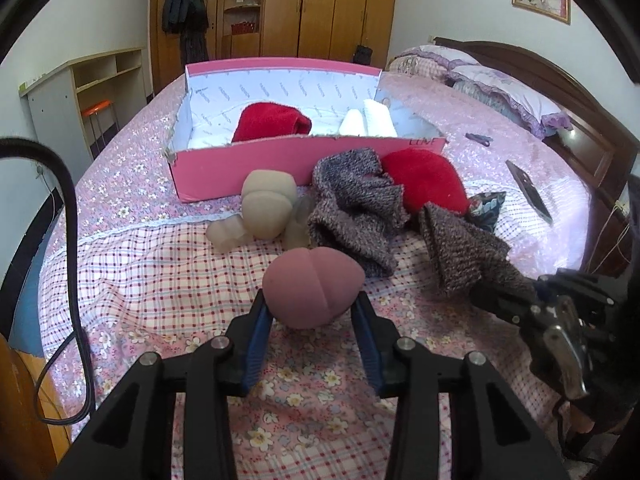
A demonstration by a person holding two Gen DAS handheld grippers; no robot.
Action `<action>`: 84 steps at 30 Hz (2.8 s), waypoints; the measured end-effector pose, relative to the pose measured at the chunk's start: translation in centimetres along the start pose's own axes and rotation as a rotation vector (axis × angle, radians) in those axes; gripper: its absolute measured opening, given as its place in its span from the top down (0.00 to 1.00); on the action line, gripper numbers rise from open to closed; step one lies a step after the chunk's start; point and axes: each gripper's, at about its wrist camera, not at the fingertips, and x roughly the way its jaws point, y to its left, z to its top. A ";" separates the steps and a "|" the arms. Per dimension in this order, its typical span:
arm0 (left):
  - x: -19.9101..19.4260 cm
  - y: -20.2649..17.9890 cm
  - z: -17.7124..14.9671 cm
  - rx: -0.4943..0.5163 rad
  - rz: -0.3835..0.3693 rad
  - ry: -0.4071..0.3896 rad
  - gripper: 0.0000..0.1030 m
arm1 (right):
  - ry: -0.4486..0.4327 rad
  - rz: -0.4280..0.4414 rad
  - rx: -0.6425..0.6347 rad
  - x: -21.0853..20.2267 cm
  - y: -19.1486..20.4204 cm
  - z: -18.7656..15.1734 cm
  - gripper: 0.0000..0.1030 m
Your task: Organize soft objects
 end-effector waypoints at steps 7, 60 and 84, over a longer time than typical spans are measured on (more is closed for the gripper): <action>-1.6 -0.1 0.4 -0.005 -0.013 -0.023 0.59 | -0.060 0.044 -0.022 -2.0 1.0 0.8 0.86; 1.4 4.0 11.4 -0.023 0.103 -0.110 0.59 | -0.106 0.030 -0.073 -2.7 -1.2 6.7 0.86; 7.4 5.5 12.3 -0.032 0.146 -0.034 0.58 | -0.107 -0.042 -0.162 1.7 -3.0 14.3 0.86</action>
